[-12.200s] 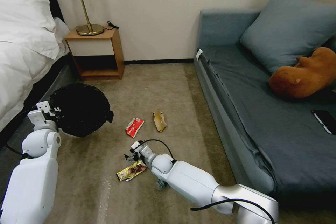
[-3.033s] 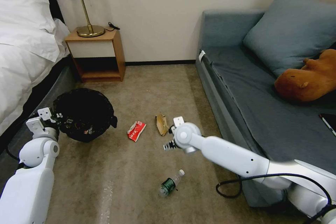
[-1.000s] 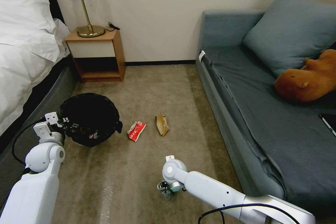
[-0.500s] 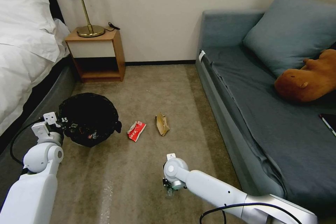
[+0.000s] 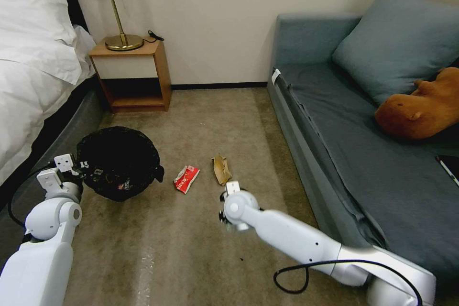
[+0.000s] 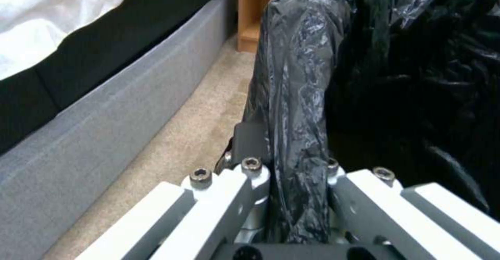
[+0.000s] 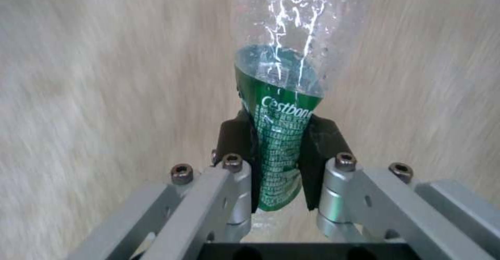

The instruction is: Pick up the trash bin, then pick up the garbage on the floor and place it into the trash bin.

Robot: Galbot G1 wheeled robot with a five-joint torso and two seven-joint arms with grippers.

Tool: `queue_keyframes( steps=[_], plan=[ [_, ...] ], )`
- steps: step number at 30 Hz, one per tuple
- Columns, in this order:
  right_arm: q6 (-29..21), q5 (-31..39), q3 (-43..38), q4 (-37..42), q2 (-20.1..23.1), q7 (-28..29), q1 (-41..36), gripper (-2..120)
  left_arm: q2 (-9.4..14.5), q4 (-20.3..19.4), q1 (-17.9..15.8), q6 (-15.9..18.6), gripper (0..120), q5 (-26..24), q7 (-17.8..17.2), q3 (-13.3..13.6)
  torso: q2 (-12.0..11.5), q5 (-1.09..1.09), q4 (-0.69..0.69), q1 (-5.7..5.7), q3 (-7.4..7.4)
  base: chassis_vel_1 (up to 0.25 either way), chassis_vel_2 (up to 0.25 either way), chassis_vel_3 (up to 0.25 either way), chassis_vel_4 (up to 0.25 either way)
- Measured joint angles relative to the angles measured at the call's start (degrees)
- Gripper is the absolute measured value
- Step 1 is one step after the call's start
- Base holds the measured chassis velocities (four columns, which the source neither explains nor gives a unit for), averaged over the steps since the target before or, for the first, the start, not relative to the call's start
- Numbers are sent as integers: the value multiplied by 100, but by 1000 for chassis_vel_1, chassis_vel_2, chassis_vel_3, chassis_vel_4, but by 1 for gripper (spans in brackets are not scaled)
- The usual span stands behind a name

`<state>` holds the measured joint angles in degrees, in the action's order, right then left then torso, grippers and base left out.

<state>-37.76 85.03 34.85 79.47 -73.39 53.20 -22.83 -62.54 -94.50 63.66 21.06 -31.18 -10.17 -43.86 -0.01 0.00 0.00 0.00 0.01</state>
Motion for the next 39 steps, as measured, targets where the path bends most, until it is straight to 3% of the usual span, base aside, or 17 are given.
queue_keyframes(
  steps=[10, 15, 19, 27, 30, 39],
  plan=[
    [168, -504, -81, 175, -83, -744, 934, 14, -8, -69, 38, -19, 3, -39, 17, -9, 1, 0, -1, 0, 0, 0, 0, 0, 0],
    [420, -566, -37, 221, -504, -1333, 1520, 14, -103, -143, 49, -34, 3, -40, 34, 45, 1, -1, 0, 0, 0, 0, 0, 0, 0],
    [558, -598, 38, 194, -730, -1558, 1618, 14, -152, -178, 50, -34, 3, -39, 38, 54, 1, -1, 0, 0, 0, 0, 0, 0, 0],
    [871, -830, 236, -251, -1710, -2122, 1794, 14, -223, -217, 45, -35, 3, -31, 33, 80, 1, -1, 1, 0, -1, 0, 0, 0, 0],
    [952, -965, 322, -408, -1886, -2265, 1788, 14, -239, -210, 36, -35, 3, -30, 33, 96, 1, -1, 3, 0, -1, 0, 0, 0, 0],
    [1143, -1325, 739, -688, -1902, -2513, 1582, 14, -266, -183, -12, -37, 3, -27, 30, 133, 1, 0, -1, 0, 0, 0, 0, 0, 0]
  ],
)
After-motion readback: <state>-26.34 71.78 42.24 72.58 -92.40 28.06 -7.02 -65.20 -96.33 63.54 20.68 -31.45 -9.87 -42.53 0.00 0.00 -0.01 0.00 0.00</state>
